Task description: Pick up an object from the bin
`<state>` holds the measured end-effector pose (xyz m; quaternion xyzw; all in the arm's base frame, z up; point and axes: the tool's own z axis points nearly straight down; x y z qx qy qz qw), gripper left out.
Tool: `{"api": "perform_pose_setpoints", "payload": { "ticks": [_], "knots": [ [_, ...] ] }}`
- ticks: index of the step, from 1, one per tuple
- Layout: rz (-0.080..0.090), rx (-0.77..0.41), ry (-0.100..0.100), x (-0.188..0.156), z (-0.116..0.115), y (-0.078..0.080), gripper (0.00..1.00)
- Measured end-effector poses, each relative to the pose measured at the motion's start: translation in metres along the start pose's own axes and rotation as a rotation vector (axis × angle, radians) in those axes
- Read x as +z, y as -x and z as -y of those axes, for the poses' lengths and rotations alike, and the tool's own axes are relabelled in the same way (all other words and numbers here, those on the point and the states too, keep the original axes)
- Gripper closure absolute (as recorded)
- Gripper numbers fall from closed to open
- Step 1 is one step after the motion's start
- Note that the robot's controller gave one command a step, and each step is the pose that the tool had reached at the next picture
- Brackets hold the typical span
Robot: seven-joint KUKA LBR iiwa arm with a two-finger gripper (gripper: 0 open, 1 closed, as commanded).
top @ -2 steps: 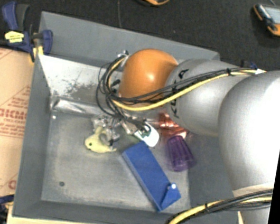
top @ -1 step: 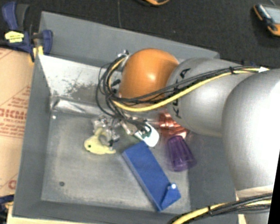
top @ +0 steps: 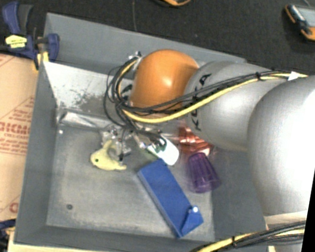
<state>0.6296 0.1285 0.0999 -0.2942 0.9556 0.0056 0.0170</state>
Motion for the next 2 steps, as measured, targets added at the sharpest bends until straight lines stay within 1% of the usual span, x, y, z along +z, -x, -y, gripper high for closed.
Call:
{"api": "perform_pose_setpoints", "payload": {
  "ticks": [1, 2],
  "knots": [
    [-0.001, -0.02, -0.001, -0.016, -0.001, -0.006, 1.0],
    [-0.003, 0.016, 0.0, -0.088, -0.009, 0.008, 1.0]
  ]
}}
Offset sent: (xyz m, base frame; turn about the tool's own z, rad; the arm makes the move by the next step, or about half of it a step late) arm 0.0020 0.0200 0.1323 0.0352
